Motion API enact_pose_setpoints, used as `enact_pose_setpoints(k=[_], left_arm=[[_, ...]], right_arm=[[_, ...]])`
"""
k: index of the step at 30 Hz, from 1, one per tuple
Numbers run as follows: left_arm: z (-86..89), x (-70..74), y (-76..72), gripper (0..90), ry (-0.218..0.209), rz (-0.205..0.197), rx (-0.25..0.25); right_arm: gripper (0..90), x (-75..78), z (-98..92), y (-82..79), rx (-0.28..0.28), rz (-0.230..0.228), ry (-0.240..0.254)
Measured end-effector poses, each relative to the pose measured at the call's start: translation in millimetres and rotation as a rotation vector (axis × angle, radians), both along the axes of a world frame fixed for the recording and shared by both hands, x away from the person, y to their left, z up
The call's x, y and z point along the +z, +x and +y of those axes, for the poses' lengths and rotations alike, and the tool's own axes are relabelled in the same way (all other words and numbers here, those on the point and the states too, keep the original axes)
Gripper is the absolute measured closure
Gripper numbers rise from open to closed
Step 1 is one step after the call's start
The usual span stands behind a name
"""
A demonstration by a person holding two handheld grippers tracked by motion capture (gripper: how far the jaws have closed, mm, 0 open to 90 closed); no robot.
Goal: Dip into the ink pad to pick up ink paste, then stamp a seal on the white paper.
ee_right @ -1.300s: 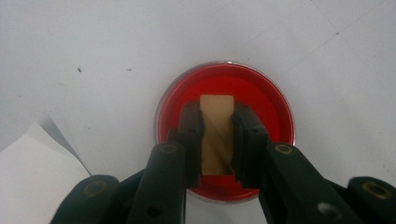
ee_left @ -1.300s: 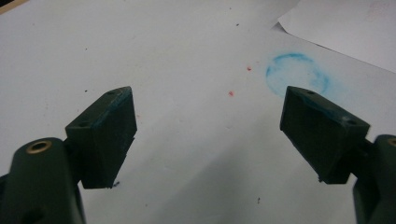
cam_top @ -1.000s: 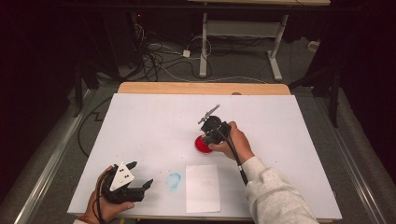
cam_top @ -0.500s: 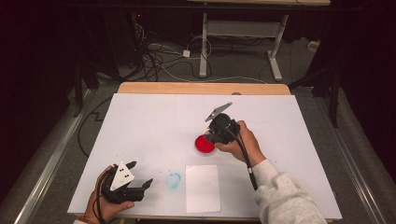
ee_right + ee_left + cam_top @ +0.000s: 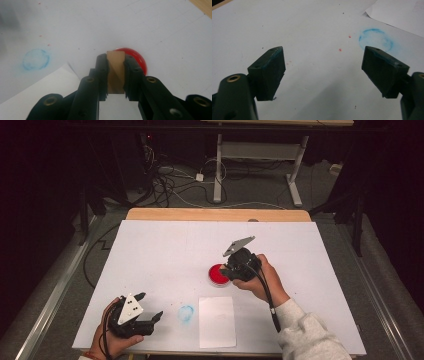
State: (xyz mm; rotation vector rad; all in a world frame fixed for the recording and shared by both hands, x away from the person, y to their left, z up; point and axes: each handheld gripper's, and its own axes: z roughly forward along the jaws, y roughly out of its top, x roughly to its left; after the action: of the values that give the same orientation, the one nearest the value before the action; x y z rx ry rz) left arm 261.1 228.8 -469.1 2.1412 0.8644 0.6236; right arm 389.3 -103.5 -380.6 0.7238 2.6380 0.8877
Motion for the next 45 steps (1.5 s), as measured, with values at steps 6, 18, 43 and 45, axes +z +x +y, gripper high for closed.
enact_pose_setpoints(k=[6,18,43,45], left_arm=[[-1.2,0.2,-0.3,18.4,0.008,-0.004,-0.001],[0.2,0.7,-1.3,18.5,0.017,-0.007,0.025],[-4.7,-0.2,-1.1,19.1,0.043,0.0,0.019],[-4.5,-0.2,-1.3,19.1,0.043,-0.001,0.017]], right_arm=[[76.7,0.8,-4.4,-12.6,0.017,-0.016,0.022],[76.6,0.0,-5.1,-36.3,0.088,-0.009,0.022],[76.6,-46.7,17.1,-78.2,0.241,0.074,-0.118],[76.6,-50.6,19.0,-79.6,0.248,0.081,-0.134]])
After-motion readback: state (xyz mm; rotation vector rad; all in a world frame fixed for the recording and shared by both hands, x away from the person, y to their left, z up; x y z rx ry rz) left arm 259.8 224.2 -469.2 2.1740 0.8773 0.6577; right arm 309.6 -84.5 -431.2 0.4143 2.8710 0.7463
